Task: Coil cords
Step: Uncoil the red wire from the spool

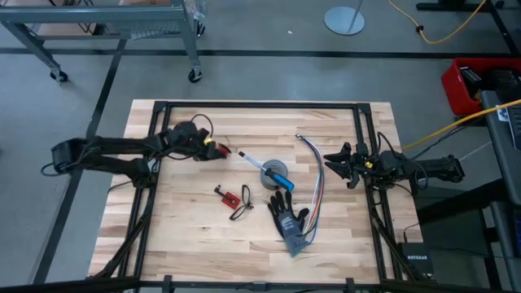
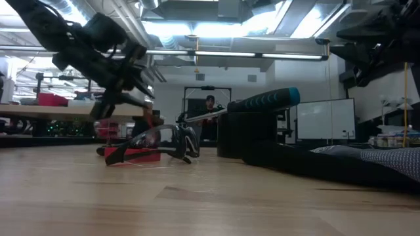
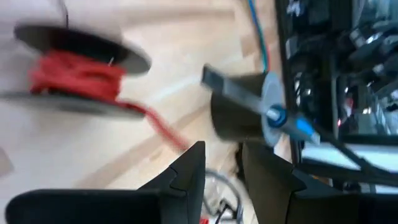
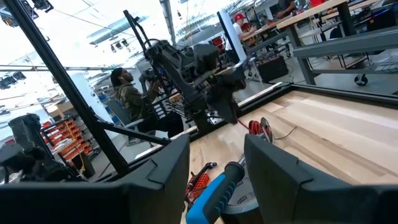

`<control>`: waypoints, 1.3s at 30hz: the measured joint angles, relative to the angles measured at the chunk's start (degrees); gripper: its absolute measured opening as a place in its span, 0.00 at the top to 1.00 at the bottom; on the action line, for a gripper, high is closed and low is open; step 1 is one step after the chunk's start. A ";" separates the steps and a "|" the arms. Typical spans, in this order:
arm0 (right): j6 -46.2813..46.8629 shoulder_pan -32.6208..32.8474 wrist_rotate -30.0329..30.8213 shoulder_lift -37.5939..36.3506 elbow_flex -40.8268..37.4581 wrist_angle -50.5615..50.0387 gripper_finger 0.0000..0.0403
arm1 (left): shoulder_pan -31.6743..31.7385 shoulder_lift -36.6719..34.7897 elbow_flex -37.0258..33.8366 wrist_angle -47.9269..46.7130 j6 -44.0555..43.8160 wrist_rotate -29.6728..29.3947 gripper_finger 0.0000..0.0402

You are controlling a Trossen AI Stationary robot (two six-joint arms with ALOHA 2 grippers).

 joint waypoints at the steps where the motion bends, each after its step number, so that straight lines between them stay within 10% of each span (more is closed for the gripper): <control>1: -0.01 0.01 0.00 0.00 0.00 -0.10 0.61 | 0.00 -0.97 0.00 -0.31 -0.02 -1.33 0.75; 9: 0.00 0.01 -0.02 0.00 0.00 -0.95 0.61 | 0.00 -4.66 0.00 -5.17 3.93 -15.52 0.75; 26: 0.01 0.01 -0.20 0.00 0.00 -0.91 0.61 | -0.24 -8.41 0.00 -6.41 13.66 -22.66 0.75; 39: -0.01 0.01 -0.28 0.00 0.00 -0.92 0.61 | -3.11 -20.92 0.02 -25.34 12.64 -25.13 0.75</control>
